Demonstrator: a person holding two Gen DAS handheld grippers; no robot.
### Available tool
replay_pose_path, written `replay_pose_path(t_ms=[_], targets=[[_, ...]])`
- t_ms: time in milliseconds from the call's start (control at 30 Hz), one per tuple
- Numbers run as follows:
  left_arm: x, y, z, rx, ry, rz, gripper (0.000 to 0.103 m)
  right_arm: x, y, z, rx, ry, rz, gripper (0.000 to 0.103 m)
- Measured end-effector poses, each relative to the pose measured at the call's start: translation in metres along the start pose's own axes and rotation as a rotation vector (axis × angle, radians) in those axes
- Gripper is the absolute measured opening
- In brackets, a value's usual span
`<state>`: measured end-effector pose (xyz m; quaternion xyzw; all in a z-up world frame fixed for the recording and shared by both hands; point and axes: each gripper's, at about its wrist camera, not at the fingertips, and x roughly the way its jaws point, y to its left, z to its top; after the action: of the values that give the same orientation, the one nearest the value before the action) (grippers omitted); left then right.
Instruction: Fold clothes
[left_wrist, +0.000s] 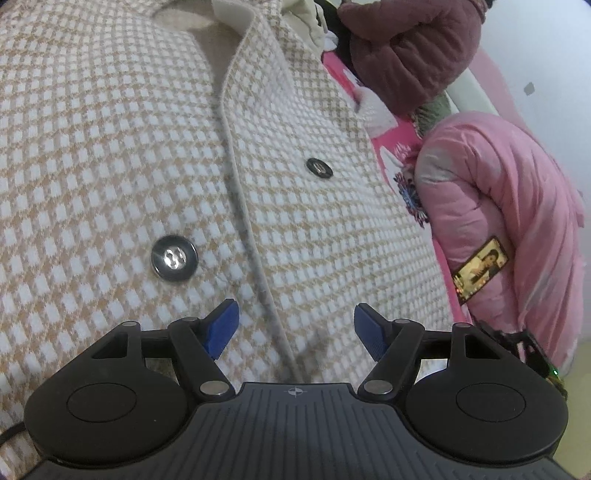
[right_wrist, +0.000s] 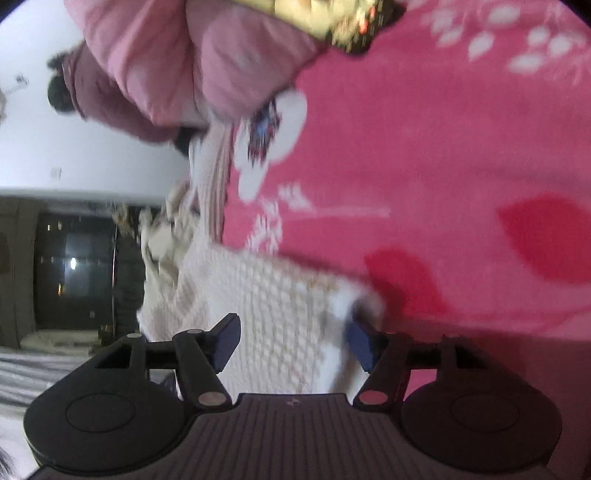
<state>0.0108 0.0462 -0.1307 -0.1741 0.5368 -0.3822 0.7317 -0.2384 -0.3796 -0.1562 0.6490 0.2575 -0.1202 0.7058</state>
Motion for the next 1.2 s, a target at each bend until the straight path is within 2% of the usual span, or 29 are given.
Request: replay_pose_path(t_ms=[200, 367, 433, 500, 533, 567, 600, 633, 667, 733, 767, 867, 933, 1067, 1133, 1200], targets=[[0.001, -0.005, -0.01, -0.031, -0.011, 0.027, 0.06, 0.027, 0.013, -0.007, -0.089, 0.111, -0.024, 0.067], [0.007, -0.013, -0.015, -0.037, 0.053, 0.019, 0.053, 0.038, 0.027, -0.019, -0.157, 0.171, 0.015, 0.064], [0.009, -0.017, -0.019, -0.023, 0.076, 0.04, 0.051, 0.043, 0.028, -0.025, -0.168, 0.21, 0.012, 0.063], [0.012, -0.02, -0.022, -0.022, 0.086, 0.073, 0.044, 0.05, 0.03, -0.029, -0.196, 0.244, -0.007, 0.061], [0.013, -0.021, -0.022, -0.024, 0.085, 0.093, 0.041, 0.053, 0.031, -0.031, -0.211, 0.258, -0.018, 0.058], [0.014, -0.022, -0.022, -0.032, 0.08, 0.118, 0.03, 0.055, 0.033, -0.033, -0.232, 0.269, -0.03, 0.054], [0.015, -0.022, -0.022, -0.05, 0.071, 0.141, 0.021, 0.057, 0.035, -0.034, -0.257, 0.275, -0.045, 0.046], [0.016, -0.022, -0.023, -0.079, 0.059, 0.154, 0.019, 0.059, 0.039, -0.034, -0.292, 0.276, -0.06, 0.027], [0.015, -0.021, -0.024, -0.107, 0.046, 0.161, 0.014, 0.061, 0.043, -0.035, -0.327, 0.278, -0.076, 0.016], [0.011, -0.025, -0.028, -0.128, 0.026, 0.167, 0.008, 0.057, 0.052, -0.035, -0.387, 0.269, -0.08, 0.008], [0.007, -0.027, -0.029, -0.134, 0.021, 0.158, 0.003, 0.05, 0.06, -0.034, -0.414, 0.255, -0.061, 0.008], [-0.002, -0.037, -0.032, -0.126, 0.059, 0.088, 0.001, 0.027, 0.083, -0.03, -0.509, 0.21, -0.03, 0.008], [-0.004, -0.049, -0.036, -0.08, 0.092, 0.061, 0.001, 0.014, 0.094, -0.027, -0.566, 0.189, -0.033, 0.008], [0.005, -0.058, -0.039, -0.02, 0.172, 0.058, 0.001, 0.015, 0.085, -0.018, -0.572, 0.242, -0.141, 0.008], [0.011, -0.06, -0.037, 0.001, 0.2, 0.072, 0.001, 0.015, 0.082, -0.017, -0.584, 0.249, -0.181, 0.004], [0.013, -0.064, -0.036, 0.038, 0.219, 0.07, 0.001, 0.007, 0.086, -0.015, -0.604, 0.228, -0.173, 0.004]])
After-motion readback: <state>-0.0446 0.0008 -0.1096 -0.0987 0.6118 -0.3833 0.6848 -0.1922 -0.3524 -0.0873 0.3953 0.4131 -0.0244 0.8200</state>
